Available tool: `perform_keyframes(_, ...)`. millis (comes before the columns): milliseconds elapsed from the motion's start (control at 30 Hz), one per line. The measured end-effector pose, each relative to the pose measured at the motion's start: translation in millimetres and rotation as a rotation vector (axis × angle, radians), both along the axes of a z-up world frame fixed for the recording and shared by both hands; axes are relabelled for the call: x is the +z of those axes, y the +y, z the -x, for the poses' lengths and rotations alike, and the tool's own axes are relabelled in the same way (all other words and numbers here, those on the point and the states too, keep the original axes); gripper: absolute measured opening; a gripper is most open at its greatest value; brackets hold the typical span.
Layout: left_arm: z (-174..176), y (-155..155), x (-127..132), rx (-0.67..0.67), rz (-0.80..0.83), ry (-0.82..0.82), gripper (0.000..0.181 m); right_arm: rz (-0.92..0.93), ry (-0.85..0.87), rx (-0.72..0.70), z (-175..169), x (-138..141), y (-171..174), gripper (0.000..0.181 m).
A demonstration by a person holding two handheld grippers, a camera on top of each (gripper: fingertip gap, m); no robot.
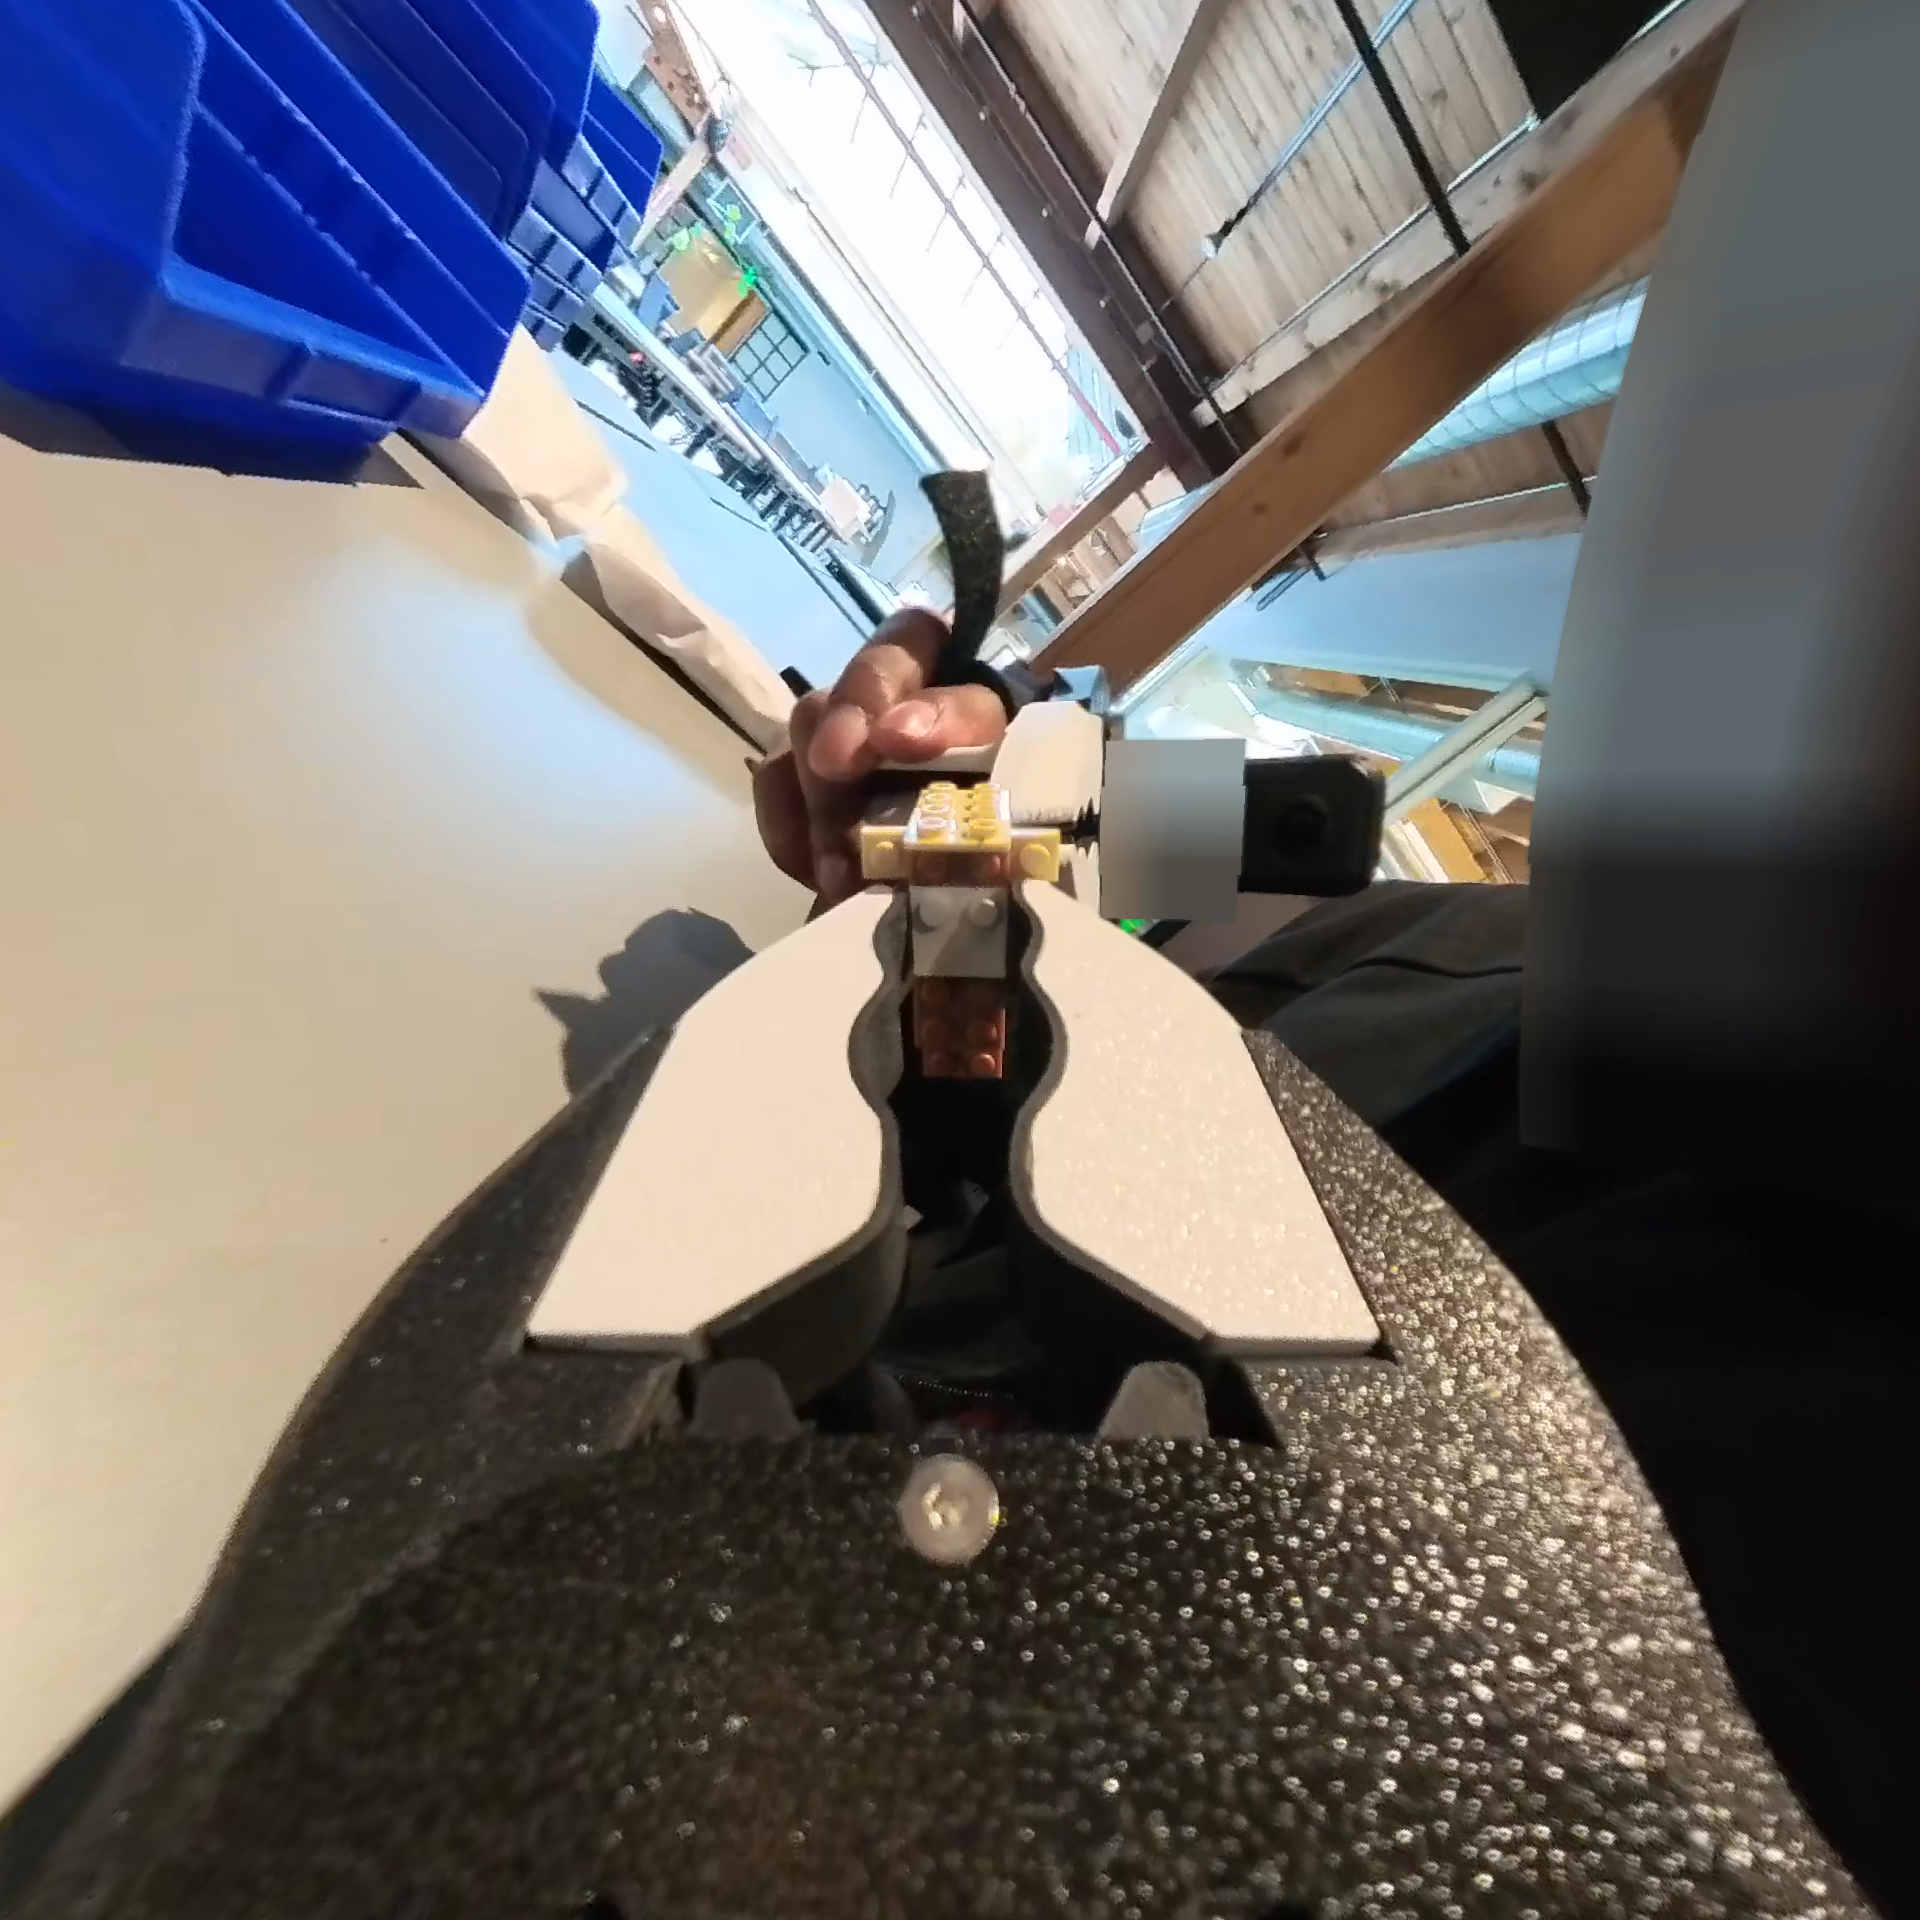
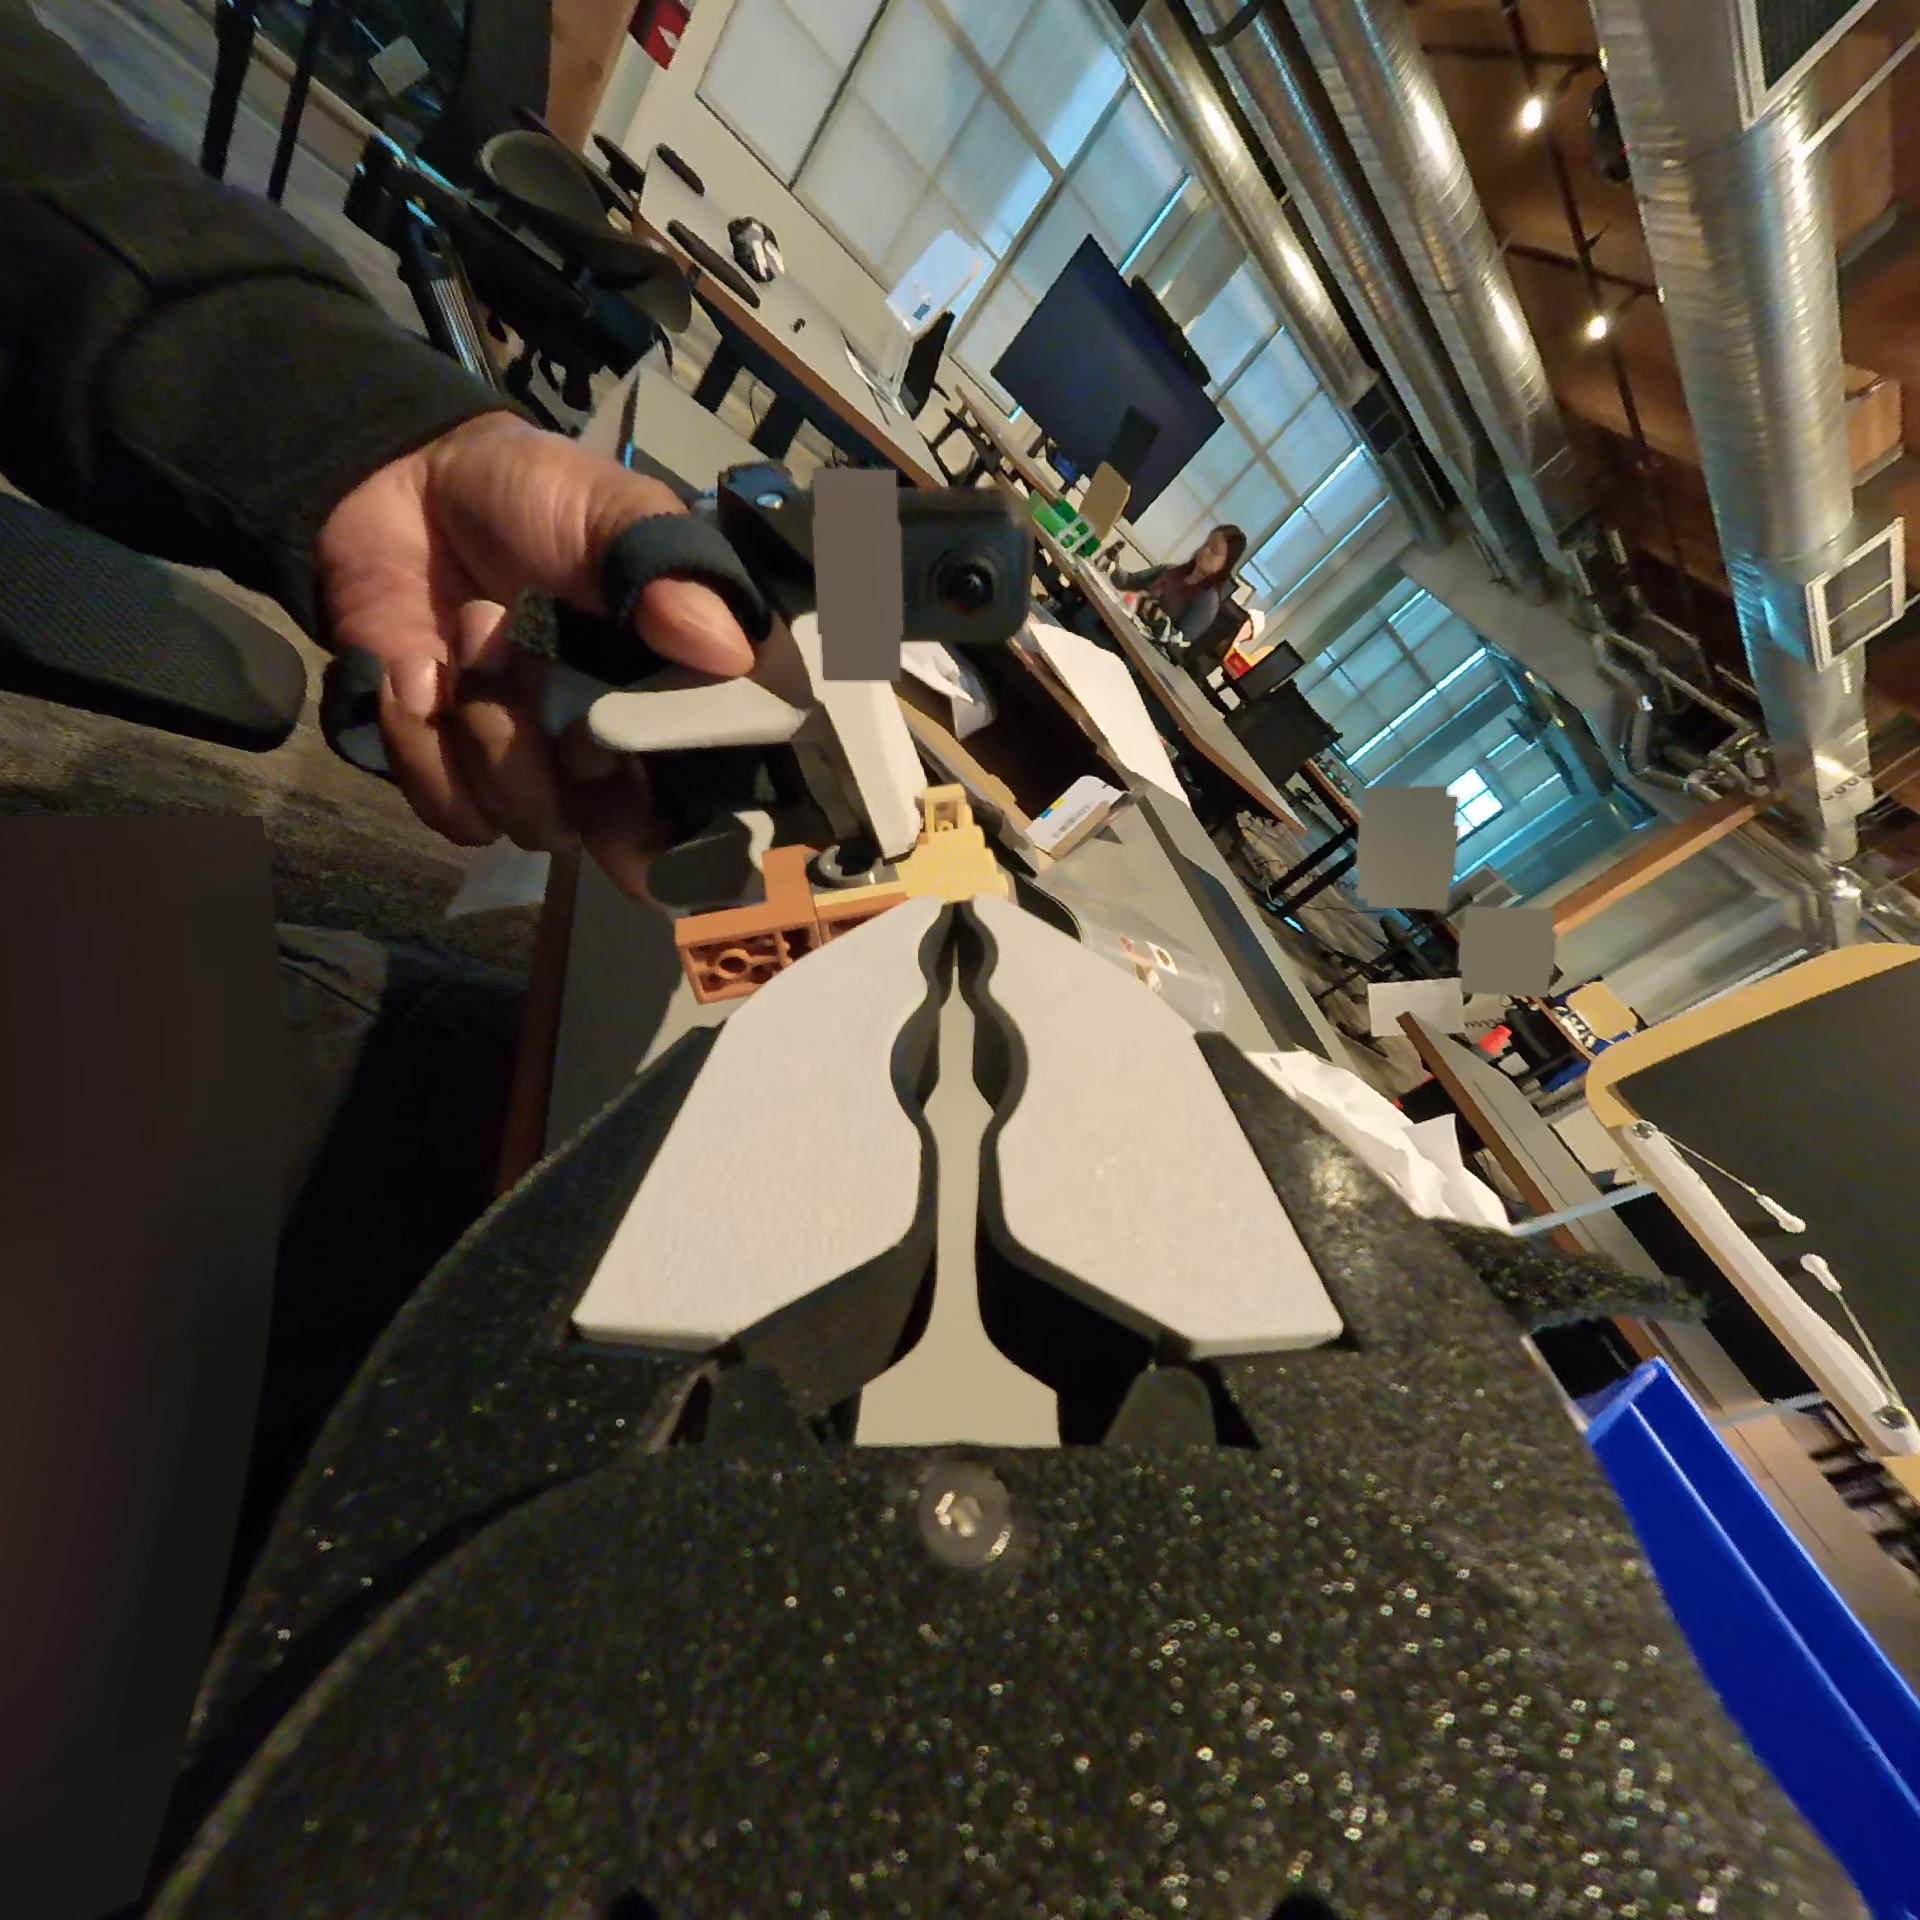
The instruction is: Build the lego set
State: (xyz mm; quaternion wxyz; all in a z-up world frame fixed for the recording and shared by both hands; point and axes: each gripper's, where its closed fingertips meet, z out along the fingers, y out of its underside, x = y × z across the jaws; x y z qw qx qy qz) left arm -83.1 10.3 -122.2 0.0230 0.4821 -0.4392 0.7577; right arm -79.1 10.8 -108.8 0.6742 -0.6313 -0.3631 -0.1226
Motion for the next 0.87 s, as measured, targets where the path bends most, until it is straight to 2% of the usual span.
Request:
perform_keyframes(33, 0, -1, 1, -0.002, 0.003, -0.004, 0.016, 0.000, 0.006, 0.005, 0, 1, 0, 0.000)
perform_keyframes(233, 1, 0, 3, 0.007, 0.013, -0.043, 0.016, -0.015, -0.012, -0.012, 1, 3, 0, 0.000)
perform_keyframes(367, 4, 4, 15, -0.008, 0.246, -0.097, 0.016, -0.040, -0.027, -0.039, -3, 10, 0, 0.000)
perform_keyframes(467, 5, 3, 9, -0.007, 0.301, -0.088, 0.016, -0.033, -0.043, -0.046, -3, 10, 0, 0.000)
perform_keyframes(600, 9, -2, 9, -0.014, 0.287, -0.098, 0.016, 0.010, -0.086, -0.031, 1, 0, 1, 0.004)
perform_keyframes(867, 12, -7, 12, -0.017, 0.234, -0.091, 0.016, -0.013, -0.090, -0.022, 4, 6, -4, 0.001)
